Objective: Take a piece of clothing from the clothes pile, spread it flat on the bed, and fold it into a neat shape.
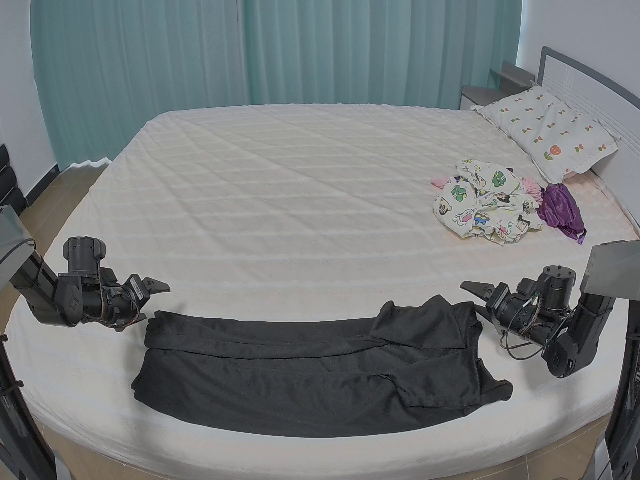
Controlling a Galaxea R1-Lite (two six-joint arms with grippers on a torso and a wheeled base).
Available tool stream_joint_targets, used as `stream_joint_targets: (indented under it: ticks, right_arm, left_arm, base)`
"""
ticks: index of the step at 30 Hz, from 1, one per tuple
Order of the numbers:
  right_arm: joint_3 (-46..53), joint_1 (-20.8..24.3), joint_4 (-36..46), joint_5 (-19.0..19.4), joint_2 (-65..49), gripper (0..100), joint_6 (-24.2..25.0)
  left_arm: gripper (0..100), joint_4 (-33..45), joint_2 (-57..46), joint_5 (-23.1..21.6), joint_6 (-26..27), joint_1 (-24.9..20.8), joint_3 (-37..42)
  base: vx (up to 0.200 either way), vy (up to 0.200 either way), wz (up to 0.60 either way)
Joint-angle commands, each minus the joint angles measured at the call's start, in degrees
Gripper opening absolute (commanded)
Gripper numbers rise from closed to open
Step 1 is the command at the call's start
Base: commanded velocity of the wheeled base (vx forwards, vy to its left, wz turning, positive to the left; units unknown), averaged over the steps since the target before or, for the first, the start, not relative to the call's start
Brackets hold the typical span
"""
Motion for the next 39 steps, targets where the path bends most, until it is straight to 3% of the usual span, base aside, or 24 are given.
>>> stream_joint_targets:
  ticks: [1,9,16,22,30,38,39]
  right_arm:
    - [2.54,-0.65,-0.23,-0.07,-2.6,100,0.04]
    - [6.5,-0.56,-0.93,-2.09,-4.09,100,0.04]
    - [11.42,0.14,-7.26,-1.83,-3.12,100,-0.05]
    - [11.86,1.02,-7.26,-1.74,-3.04,100,-0.05]
    - [12.21,1.2,-7.26,-1.65,-2.77,100,-0.05]
    - [12.74,1.55,-7.26,-1.57,-2.86,100,-0.05]
    - [12.74,1.64,-7.26,-1.57,-2.86,100,-0.05]
  left_arm:
    - [100,0.1,-2.49,0.39,0.17,0.59,0.04]
    - [100,0.71,-8.29,1.01,1.93,0.07,2.86]
    - [100,8.1,-6.53,-0.93,20.65,-0.02,3.82]
    - [100,8.27,-4.07,-4.36,30.31,-0.02,3.73]
    - [100,10.82,-2.84,-6.11,37.17,-0.02,3.65]
    - [100,10.91,-2.22,-6.03,37.78,-0.02,2.86]
    - [0,10.91,-2.13,-6.03,37.78,-0.02,2.86]
  base:
    - [0.0,0.0,0.0]
    - [0.0,0.0,0.0]
    - [0.0,0.0,0.0]
    - [0.0,0.0,0.0]
    - [0.0,0.0,0.0]
    - [0.0,0.0,0.0]
    - [0.0,0.0,0.0]
